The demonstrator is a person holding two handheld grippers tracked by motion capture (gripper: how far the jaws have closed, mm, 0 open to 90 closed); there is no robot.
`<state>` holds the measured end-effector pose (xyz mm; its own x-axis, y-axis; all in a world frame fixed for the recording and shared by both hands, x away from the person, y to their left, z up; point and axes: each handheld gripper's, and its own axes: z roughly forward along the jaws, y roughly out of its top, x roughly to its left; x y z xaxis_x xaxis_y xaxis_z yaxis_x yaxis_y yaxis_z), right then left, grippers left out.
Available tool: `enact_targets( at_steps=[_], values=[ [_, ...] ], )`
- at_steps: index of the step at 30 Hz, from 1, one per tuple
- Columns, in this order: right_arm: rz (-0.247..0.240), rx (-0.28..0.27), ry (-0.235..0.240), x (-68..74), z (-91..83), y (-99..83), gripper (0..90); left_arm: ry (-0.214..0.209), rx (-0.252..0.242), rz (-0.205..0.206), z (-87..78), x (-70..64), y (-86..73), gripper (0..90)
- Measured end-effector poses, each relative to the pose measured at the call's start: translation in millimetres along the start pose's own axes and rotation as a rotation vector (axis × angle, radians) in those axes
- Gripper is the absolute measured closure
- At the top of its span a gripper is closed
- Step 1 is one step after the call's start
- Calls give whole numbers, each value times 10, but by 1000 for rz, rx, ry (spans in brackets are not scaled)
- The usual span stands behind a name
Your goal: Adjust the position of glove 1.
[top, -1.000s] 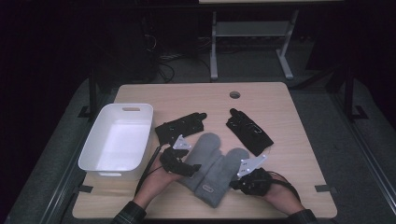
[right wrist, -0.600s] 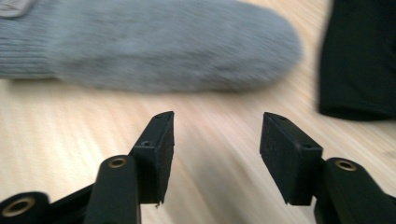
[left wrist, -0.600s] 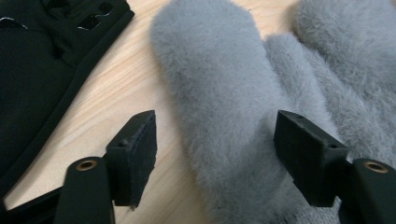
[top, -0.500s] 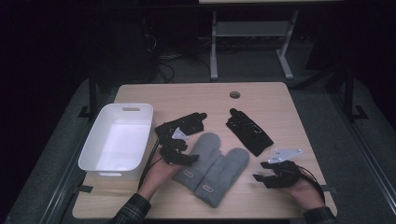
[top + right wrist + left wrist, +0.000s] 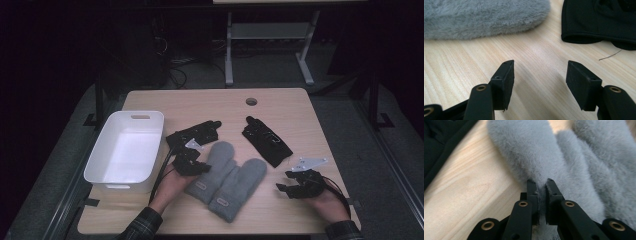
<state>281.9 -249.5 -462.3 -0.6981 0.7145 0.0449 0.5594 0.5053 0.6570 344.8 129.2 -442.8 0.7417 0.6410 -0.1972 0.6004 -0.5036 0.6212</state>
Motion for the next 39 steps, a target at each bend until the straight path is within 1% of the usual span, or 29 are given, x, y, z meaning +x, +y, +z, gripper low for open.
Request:
enact_targets(
  at_steps=[2,4,5,6,8,10,12,13,17,18,19,20,22,23,24,25,26,27,28,29,30,31,32,34,35,36,37,39],
  values=[
    [7,-3,-6,-6,-5,0,394,-1,-8,5,-68,-6,13,841],
    [8,-4,-5,-19,-9,-4,393,-5,-16,-6,-128,-18,30,841],
    [7,-2,-9,-27,-10,-6,393,-7,-15,-4,-160,-27,34,841],
    [7,-2,-9,-27,-10,-6,393,-6,-11,10,-195,-34,39,841],
    [8,-4,-9,-30,-11,-9,393,-11,-11,20,-257,-69,48,841],
    [11,-6,-10,-31,-15,-8,393,-5,-9,40,-318,-120,65,841],
    [14,-8,-10,-30,-17,-7,393,-3,-10,50,-364,-175,84,841],
    [13,-7,-11,-30,-18,-6,393,3,-9,61,-378,-200,94,841],
    [11,-15,-17,-28,-29,-1,393,9,-3,73,-376,-276,127,841],
    [10,-22,-17,-25,-37,4,395,10,2,80,-365,-290,134,840],
    [14,-38,-11,-16,-48,12,418,10,10,86,-353,-303,140,840],
    [19,-46,6,4,-68,24,477,10,12,91,-338,-315,145,840],
    [8,-83,44,67,-111,63,616,12,15,94,-317,-338,155,840],
    [-9,-116,84,145,-138,121,760,12,16,101,-312,-344,159,840],
    [-9,-116,84,145,-138,121,760,12,17,101,-310,-353,164,840],
    [-24,-131,110,189,-147,150,809,15,21,105,-310,-358,168,840],
    [-39,-145,164,291,-139,207,872,18,22,104,-309,-367,171,840],
    [-52,-142,190,346,-118,232,886,24,21,104,-310,-379,174,840],
    [-52,-142,190,346,-118,232,886,24,21,104,-310,-379,174,840],
    [-83,-116,225,471,-58,279,900,26,22,106,-310,-381,176,840],
    [-83,-116,225,471,-58,279,900,25,23,109,-311,-383,178,840],
    [-118,-98,255,584,21,320,900,24,23,109,-311,-386,179,839],
    [-118,-98,255,584,21,320,900,24,23,107,-310,-391,179,839],
    [-146,-78,278,679,101,361,900,20,23,108,-307,-398,180,839],
    [-164,-58,287,746,177,394,900,19,26,110,-306,-402,182,838],
    [-174,-50,290,764,213,407,900,16,27,111,-304,-407,183,837],
    [-174,-50,290,764,213,407,900,14,25,109,-299,-414,183,837],
    [-182,-37,288,786,270,423,900,15,29,113,-294,-422,184,836]
  ],
)
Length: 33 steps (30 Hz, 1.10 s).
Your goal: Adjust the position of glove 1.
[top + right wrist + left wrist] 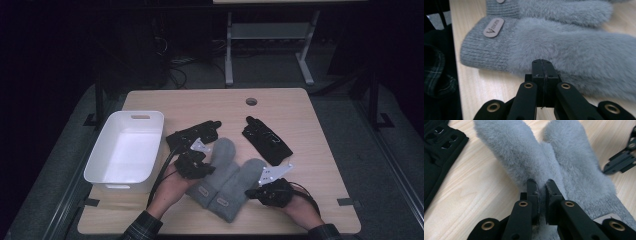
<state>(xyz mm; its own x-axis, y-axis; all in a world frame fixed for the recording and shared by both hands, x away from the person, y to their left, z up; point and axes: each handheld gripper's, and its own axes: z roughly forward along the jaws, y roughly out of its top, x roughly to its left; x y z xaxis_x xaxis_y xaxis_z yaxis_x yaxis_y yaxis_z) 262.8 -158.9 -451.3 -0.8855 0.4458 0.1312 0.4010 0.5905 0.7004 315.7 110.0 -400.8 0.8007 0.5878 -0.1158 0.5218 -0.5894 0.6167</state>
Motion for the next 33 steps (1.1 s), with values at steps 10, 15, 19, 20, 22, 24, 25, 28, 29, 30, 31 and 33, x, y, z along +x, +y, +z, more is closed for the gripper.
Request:
enact_targets(
  at_steps=[10,15,19,20,22,24,25,28,29,30,31,33],
  values=[
    [7,30,-27,-39,116,22,900,-36,-12,12,18,-96,66,825],
    [-3,34,-31,-47,167,63,900,-65,-14,44,45,-208,138,818],
    [-3,35,-42,-70,172,60,900,-99,-27,67,79,-310,194,790],
    [-3,35,-42,-70,172,60,900,-110,-33,65,94,-333,204,790],
    [1,35,-48,-78,162,53,900,-136,-39,74,121,-364,220,771],
    [-1,33,-54,-89,151,44,900,-165,-46,72,151,-407,232,754],
    [0,33,-56,-99,138,34,900,-178,-49,78,161,-425,239,740],
    [6,35,-60,-107,126,27,900,-214,-65,85,197,-480,266,725],
    [4,32,-62,-113,120,21,900,-216,-70,91,197,-494,274,719],
    [6,33,-65,-117,108,15,900,-218,-75,94,191,-505,282,716],
    [13,32,-69,-118,94,8,900,-222,-84,101,172,-512,288,706],
    [18,31,-78,-136,57,-17,900,-223,-110,102,118,-511,297,700]
  ],
)
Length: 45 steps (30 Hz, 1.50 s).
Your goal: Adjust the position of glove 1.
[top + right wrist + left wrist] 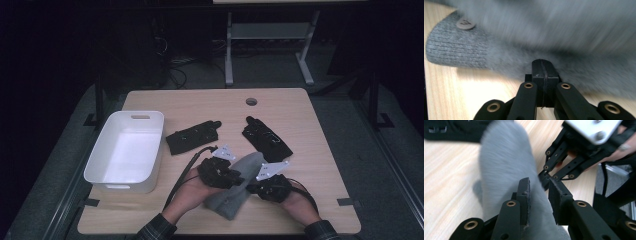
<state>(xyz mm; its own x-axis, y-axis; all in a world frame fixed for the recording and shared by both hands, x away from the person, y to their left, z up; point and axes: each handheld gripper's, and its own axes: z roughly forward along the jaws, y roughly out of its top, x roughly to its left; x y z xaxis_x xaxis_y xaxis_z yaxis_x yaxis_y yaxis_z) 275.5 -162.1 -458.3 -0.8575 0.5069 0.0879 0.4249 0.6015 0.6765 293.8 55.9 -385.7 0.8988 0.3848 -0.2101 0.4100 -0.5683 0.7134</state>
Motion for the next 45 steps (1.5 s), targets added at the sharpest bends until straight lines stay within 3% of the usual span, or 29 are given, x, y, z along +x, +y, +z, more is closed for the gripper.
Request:
enact_targets(
  at_steps=[3,5,10,11,14,17,22,24,26,27,31,32,34,36,37,41,42,45],
  values=[
    [10,-5,-15,-44,-54,-44,900,25,-26,7,-106,14,-1,715],
    [11,-12,-22,-63,-100,-68,900,60,-19,13,-175,48,-36,746],
    [33,-33,-31,-76,-239,-133,861,111,-10,-36,-272,226,-236,768],
    [43,-40,-32,-74,-275,-144,833,114,-11,-58,-284,250,-286,753],
    [54,-65,-37,-65,-377,-170,787,122,3,-69,-326,330,-422,710],
    [49,-75,-32,-46,-428,-177,765,105,-10,-109,-366,379,-539,648],
    [54,-60,-29,-42,-387,-177,731,104,-27,-111,-470,373,-674,526],
    [51,-57,-24,-28,-379,-166,784,111,-21,-104,-504,357,-720,527],
    [34,-64,3,2,-384,-146,849,123,-16,-103,-527,337,-768,598],
    [27,-70,29,60,-388,-110,900,121,-18,-117,-539,323,-821,720],
    [-8,-75,71,181,-358,-47,900,150,31,-103,-523,307,-869,892],
    [-29,-71,95,276,-320,-1,900,163,73,-100,-486,316,-892,894],
    [-41,-66,109,317,-297,22,900,161,79,-105,-455,322,-907,894],
    [-61,-62,135,396,-248,65,900,149,116,-98,-397,338,-932,894],
    [-74,-60,145,430,-222,85,900,139,107,-114,-359,326,-942,894],
    [-96,-60,187,556,-132,172,900,116,126,-102,-314,327,-951,894],
    [-124,-52,197,592,-81,212,900,116,108,-117,-310,318,-950,894],
    [-139,-42,192,619,-22,246,900,101,94,-121,-334,330,-942,894]
  ],
)
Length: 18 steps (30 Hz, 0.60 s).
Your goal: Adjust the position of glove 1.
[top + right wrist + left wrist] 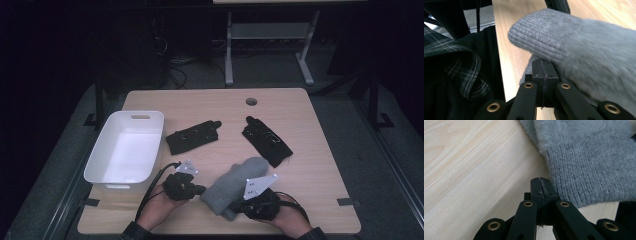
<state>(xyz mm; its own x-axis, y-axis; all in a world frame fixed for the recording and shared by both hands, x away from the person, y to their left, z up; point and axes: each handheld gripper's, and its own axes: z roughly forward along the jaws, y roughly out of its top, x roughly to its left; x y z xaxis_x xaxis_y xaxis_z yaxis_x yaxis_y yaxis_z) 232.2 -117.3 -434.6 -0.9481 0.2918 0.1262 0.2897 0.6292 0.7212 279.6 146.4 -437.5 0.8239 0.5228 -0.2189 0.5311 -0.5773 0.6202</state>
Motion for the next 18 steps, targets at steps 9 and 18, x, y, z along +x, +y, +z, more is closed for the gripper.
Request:
enact_targets(
  at_steps=[9,18],
  values=[
    [-4,-41,-46,-35,-80,71,900,-64,-68,8,-79,-96,99,894],
    [-9,-18,-35,-32,-70,32,900,47,27,1,-6,99,17,894]
  ],
)
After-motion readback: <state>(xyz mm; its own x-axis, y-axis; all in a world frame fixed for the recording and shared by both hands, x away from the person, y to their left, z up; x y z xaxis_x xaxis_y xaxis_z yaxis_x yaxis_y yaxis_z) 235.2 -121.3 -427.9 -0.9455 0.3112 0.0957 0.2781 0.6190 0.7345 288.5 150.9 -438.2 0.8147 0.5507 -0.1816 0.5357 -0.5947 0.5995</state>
